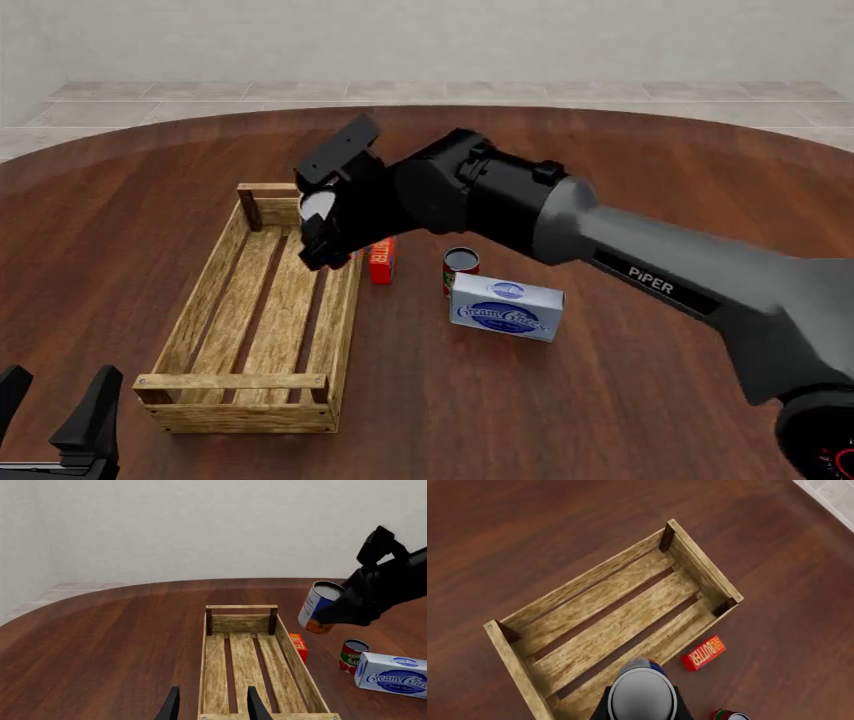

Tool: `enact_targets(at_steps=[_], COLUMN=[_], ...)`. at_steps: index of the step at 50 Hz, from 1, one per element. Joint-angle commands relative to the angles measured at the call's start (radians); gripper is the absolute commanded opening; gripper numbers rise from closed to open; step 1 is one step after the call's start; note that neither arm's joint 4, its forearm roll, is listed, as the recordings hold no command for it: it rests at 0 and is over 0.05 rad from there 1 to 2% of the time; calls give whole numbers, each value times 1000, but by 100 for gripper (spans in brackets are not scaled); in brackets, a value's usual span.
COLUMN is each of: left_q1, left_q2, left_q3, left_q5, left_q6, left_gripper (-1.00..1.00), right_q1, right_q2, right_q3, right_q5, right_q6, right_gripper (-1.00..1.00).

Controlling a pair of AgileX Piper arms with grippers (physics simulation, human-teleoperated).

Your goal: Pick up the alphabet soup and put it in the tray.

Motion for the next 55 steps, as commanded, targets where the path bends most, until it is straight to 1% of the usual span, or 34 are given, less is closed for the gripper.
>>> enact_targets(at_steps=[1,18,31,55], left_q1=[0,0,0,0], left_q2=[0,0,0,0], left_q3=[0,0,0,0], left_q5=[0,0,0,0], left_q6=[0,0,0,0], left_gripper=[100,100,100,100], right_q1=[43,93,114,123], right_q2=[77,186,264,347], right_q3=[-71,-145,-190,-203], right_q5=[2,4,-4,-36], right_q6=[27,45,75,114], right_gripper=[-100,-100,-100,-100])
